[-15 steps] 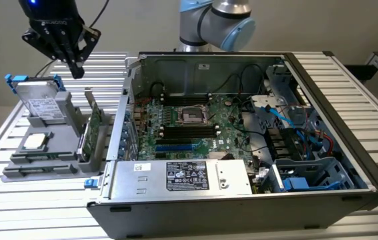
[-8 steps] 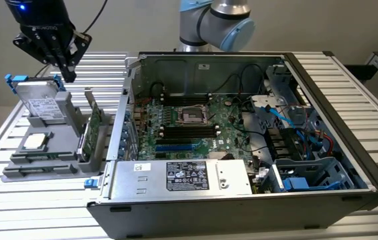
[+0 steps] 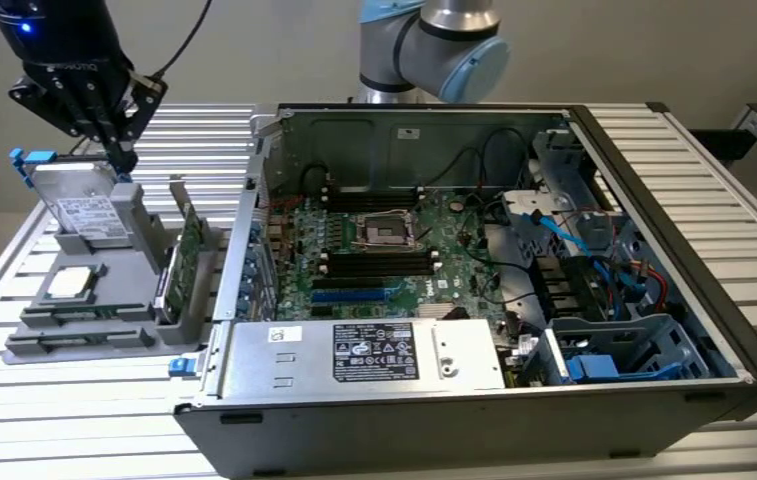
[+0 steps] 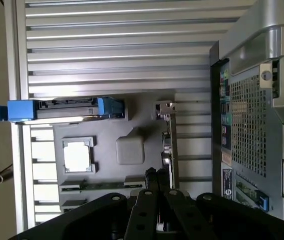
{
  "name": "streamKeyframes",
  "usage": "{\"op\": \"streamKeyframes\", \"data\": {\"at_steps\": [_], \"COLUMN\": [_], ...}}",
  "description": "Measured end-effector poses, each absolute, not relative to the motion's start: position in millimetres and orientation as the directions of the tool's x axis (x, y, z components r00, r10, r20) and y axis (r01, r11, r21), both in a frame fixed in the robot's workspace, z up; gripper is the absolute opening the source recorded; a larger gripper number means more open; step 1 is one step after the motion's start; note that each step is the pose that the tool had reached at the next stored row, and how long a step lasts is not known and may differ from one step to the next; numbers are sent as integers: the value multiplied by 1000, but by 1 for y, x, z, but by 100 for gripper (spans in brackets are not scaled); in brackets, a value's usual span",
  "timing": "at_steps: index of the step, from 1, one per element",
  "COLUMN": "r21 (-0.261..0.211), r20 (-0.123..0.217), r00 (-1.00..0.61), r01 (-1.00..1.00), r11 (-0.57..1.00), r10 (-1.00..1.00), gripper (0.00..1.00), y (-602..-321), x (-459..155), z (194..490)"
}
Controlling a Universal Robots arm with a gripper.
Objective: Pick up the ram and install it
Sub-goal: 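Reach for the ram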
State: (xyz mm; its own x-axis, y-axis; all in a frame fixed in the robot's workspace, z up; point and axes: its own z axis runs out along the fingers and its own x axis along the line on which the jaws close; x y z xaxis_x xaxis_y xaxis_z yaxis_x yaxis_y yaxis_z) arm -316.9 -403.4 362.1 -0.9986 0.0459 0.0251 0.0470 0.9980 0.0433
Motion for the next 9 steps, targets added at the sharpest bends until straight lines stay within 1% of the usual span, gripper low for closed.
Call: {"op": "streamKeyframes", "data": {"at_steps": [9], "r21": [43], "r20": [27], "r00": [-999], "r01": [45], "r11": [998], "r10": [44], "gripper": [10], "y": [-424], "x": [-331], "z": [357]}}
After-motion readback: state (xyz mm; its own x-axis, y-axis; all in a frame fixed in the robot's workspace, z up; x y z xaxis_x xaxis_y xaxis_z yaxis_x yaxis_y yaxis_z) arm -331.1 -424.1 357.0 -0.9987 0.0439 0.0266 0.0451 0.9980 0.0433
